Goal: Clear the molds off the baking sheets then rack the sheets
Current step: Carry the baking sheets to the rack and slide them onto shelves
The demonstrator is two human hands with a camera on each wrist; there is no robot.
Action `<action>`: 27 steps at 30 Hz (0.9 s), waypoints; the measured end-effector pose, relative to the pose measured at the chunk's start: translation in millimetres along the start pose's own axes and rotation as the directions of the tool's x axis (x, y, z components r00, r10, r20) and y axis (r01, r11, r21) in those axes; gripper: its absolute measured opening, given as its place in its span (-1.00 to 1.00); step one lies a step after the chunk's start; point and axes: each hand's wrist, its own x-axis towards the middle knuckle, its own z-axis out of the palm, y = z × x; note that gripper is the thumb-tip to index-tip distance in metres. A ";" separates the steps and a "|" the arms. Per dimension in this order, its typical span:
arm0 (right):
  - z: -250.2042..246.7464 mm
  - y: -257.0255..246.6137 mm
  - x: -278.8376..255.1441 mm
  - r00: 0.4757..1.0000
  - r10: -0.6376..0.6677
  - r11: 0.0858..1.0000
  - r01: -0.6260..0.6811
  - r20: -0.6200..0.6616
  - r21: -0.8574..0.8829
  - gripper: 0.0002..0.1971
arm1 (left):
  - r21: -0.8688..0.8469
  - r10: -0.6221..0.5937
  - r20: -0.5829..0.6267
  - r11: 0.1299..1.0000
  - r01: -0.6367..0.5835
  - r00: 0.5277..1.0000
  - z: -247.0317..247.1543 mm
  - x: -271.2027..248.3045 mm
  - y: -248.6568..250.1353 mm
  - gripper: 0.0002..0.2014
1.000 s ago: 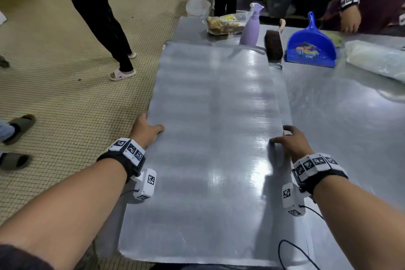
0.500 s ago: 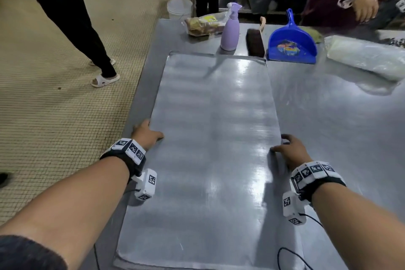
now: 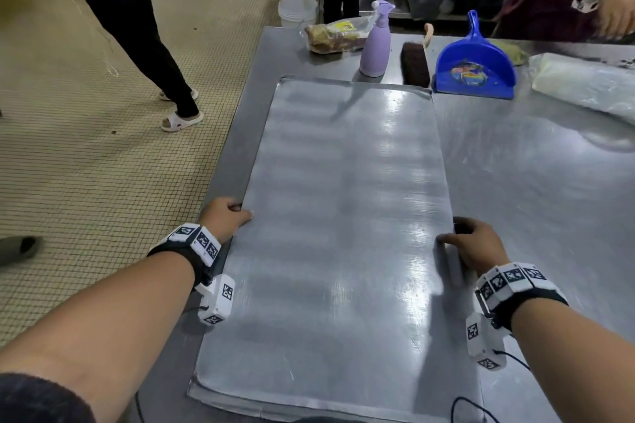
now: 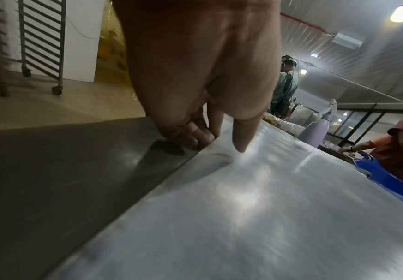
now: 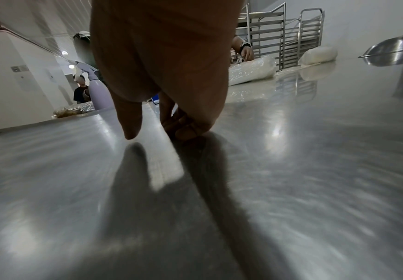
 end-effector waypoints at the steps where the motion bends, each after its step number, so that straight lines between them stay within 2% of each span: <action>1: -0.9 2.3 -2.8 1.000 0.007 1.000 -0.007 -0.007 -0.012 -0.65 | -0.009 0.006 -0.001 1.000 -0.006 1.000 -0.8 -4.3 -3.1 -0.81; 8: -8.2 10.2 -33.1 0.999 0.038 0.995 -0.038 -0.001 -0.087 -0.56 | -0.003 -0.015 0.012 1.000 0.015 1.000 -6.9 -28.8 -21.3 -0.87; 11: -10.8 15.0 -45.7 0.998 0.055 0.993 -0.056 -0.007 -0.109 -0.59 | 0.001 -0.030 0.018 1.000 0.030 0.999 -7.9 -37.6 -25.4 -0.88; 15: -11.0 16.5 -63.4 0.999 0.037 0.991 -0.036 0.002 -0.132 -0.56 | -0.014 -0.051 0.033 0.999 0.051 0.998 -2.9 -51.7 -23.5 -0.75; 17: -11.7 15.4 -69.0 1.000 0.029 0.989 -0.029 0.000 -0.147 -0.63 | -0.031 -0.063 0.027 0.997 0.064 0.998 2.2 -57.8 -23.0 -0.67; 19: -14.2 13.6 -70.8 1.000 0.019 0.987 -0.020 -0.007 -0.161 -0.71 | -0.050 -0.068 0.024 0.996 0.069 0.997 9.9 -66.4 -21.8 -0.70; 23: -23.6 15.9 -64.0 0.999 0.023 0.983 -0.029 -0.031 -0.180 -0.73 | -0.053 -0.069 0.048 0.996 0.072 0.996 24.3 -81.7 -17.1 -0.72; 27: -30.1 22.2 -53.5 0.999 0.006 0.977 -0.013 -0.032 -0.215 -0.84 | -0.028 -0.102 0.055 0.994 0.104 0.993 33.9 -89.5 -10.9 -0.52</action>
